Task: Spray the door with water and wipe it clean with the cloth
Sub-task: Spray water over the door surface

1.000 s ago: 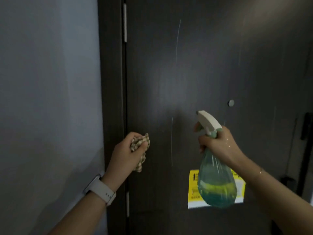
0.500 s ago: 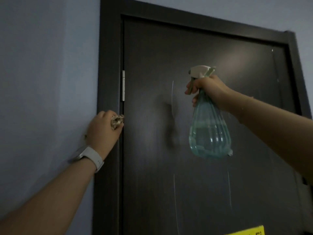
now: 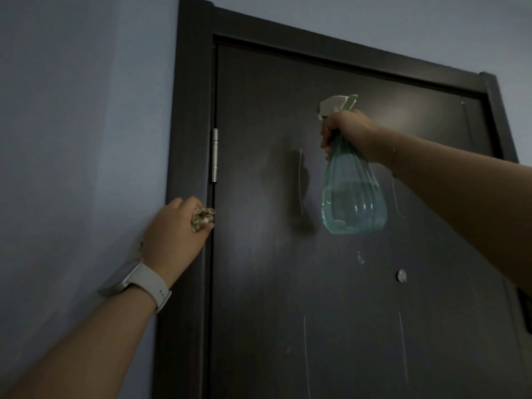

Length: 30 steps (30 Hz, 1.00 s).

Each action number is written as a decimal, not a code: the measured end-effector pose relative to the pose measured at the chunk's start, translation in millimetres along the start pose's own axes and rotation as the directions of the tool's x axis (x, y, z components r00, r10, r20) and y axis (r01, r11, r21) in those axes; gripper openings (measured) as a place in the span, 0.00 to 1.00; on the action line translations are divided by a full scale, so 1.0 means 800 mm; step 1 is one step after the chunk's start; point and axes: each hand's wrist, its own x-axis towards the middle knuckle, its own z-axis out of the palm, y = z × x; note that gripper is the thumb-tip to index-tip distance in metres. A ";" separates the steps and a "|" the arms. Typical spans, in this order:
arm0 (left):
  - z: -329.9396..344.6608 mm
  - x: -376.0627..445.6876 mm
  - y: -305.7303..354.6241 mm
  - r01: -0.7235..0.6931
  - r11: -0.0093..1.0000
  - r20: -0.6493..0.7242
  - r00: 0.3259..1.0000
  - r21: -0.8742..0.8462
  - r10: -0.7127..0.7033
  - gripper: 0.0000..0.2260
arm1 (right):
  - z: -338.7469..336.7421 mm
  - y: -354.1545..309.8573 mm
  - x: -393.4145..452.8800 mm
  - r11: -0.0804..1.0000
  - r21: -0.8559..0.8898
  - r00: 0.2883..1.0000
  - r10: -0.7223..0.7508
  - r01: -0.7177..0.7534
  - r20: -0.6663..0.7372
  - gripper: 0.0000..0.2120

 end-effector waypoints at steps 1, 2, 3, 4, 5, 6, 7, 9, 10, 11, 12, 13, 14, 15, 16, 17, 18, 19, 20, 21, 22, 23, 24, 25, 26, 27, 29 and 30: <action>0.000 0.000 0.000 0.000 1.000 0.004 1.000 -0.001 0.000 0.10 | 0.000 0.000 0.000 1.000 0.001 1.000 -0.006 0.006 0.018 0.06; -0.001 -0.001 0.001 -0.001 1.000 0.008 1.000 0.001 0.001 0.10 | -0.001 -0.001 0.001 1.000 0.014 0.999 -0.009 0.009 0.036 0.06; -0.001 -0.001 0.002 -0.002 1.000 0.011 1.000 0.004 0.002 0.10 | -0.001 -0.002 0.001 0.999 0.035 0.999 -0.011 0.009 0.052 0.06; -0.001 -0.001 0.002 -0.003 1.000 0.012 1.000 0.007 0.003 0.10 | -0.001 -0.003 0.002 0.998 0.053 0.998 -0.017 0.013 0.065 0.06; -0.002 -0.001 0.003 -0.001 1.000 0.012 1.000 0.006 0.001 0.10 | -0.002 -0.003 0.004 0.998 0.058 0.997 -0.021 0.017 0.073 0.07; -0.002 -0.002 0.003 0.002 1.000 0.013 1.000 0.005 -0.002 0.10 | -0.002 -0.004 0.006 0.999 0.050 0.997 -0.022 0.018 0.079 0.07; -0.002 -0.002 0.003 0.004 1.000 0.012 1.000 0.006 -0.004 0.10 | -0.002 -0.005 0.007 0.999 0.031 0.996 -0.016 0.013 0.084 0.07; -0.002 -0.002 0.003 0.001 1.000 0.011 1.000 0.013 -0.001 0.10 | -0.002 -0.006 0.008 1.000 -0.014 0.995 0.007 -0.005 0.097 0.07; -0.002 -0.002 0.003 -0.002 1.000 0.011 1.000 0.015 0.002 0.10 | -0.002 -0.006 0.009 1.000 -0.029 0.994 0.013 -0.010 0.105 0.07; -0.002 -0.002 0.003 -0.004 1.000 0.013 1.000 0.016 0.004 0.10 | -0.001 -0.006 0.009 0.999 -0.042 0.994 0.016 -0.011 0.112 0.08; -0.002 -0.003 0.003 -0.007 1.000 0.015 1.000 0.016 0.006 0.10 | -0.001 -0.006 0.009 0.998 -0.055 0.993 0.015 -0.009 0.115 0.09; -0.002 -0.003 0.003 -0.009 1.000 0.017 1.000 0.016 0.009 0.10 | -0.001 -0.005 0.008 0.998 -0.062 0.994 0.013 -0.007 0.112 0.09; -0.002 -0.003 0.003 -0.012 1.000 0.014 1.000 0.018 0.012 0.10 | -0.001 -0.004 0.008 0.998 -0.062 0.995 0.009 -0.003 0.101 0.08; -0.002 -0.004 0.003 -0.014 1.000 0.010 1.000 0.022 0.013 0.10 | -0.002 -0.004 0.007 0.998 -0.055 0.996 0.006 -0.001 0.085 0.07; -0.001 -0.004 0.003 -0.017 0.999 0.007 1.000 0.029 0.016 0.10 | -0.002 -0.002 0.006 0.999 -0.043 0.998 0.005 -0.002 0.069 0.06; -0.001 -0.004 0.002 -0.020 0.999 0.006 1.000 0.038 0.020 0.10 | -0.002 -0.001 0.003 0.999 -0.032 0.998 0.008 -0.006 0.058 0.06; 0.000 -0.004 0.002 -0.025 0.999 0.009 1.000 0.047 0.024 0.10 | -0.002 0.002 -0.001 1.000 -0.026 0.999 0.014 -0.012 0.052 0.05; 0.000 -0.005 0.002 -0.032 0.998 0.013 0.999 0.059 0.031 0.10 | -0.002 0.006 -0.006 0.999 -0.029 0.999 0.021 -0.020 0.049 0.04; 0.001 -0.005 0.002 -0.039 0.996 0.018 0.999 0.075 0.037 0.10 | -0.002 0.013 -0.012 0.999 -0.041 0.998 0.032 -0.030 0.047 0.04; 0.002 -0.008 0.003 -0.043 0.995 0.029 0.999 0.094 0.040 0.11 | -0.001 0.021 -0.019 0.997 -0.057 0.998 0.048 -0.046 0.047 0.06; 0.003 -0.013 0.006 -0.043 0.993 0.050 0.998 0.113 0.038 0.12 | -0.001 0.031 -0.027 0.996 -0.061 0.996 0.070 -0.067 0.050 0.09; 0.005 -0.019 0.010 -0.044 0.991 0.081 0.996 0.130 0.033 0.13 | -0.001 0.042 -0.037 0.995 -0.049 0.995 0.088 -0.086 0.055 0.10; 0.008 -0.027 0.016 -0.048 0.989 0.116 0.993 0.143 0.032 0.14 | 0.000 0.053 -0.051 0.995 -0.028 0.994 0.096 -0.094 0.060 0.08; 0.012 -0.037 0.023 -0.065 0.987 0.148 0.988 0.149 0.043 0.14 | 0.002 0.066 -0.067 0.994 -0.009 0.993 0.105 -0.104 0.062 0.06; 0.017 -0.047 0.030 -0.096 0.984 0.171 0.983 0.149 0.070 0.15 | 0.004 0.078 -0.084 0.992 0.012 0.990 0.124 -0.125 0.063 0.05; 0.023 -0.056 0.038 -0.126 0.981 0.185 0.978 0.147 0.098 0.14 | 0.006 0.092 -0.102 0.987 0.038 0.986 0.151 -0.154 0.072 0.05; 0.036 -0.069 0.051 -0.151 0.979 0.206 0.971 0.134 0.121 0.13 | 0.012 0.121 -0.141 0.970 0.101 0.967 0.204 -0.221 0.153 0.09; 0.043 -0.073 0.055 -0.157 0.981 0.224 0.966 0.117 0.128 0.13 | 0.016 0.138 -0.160 0.959 0.122 0.950 0.227 -0.257 0.216 0.11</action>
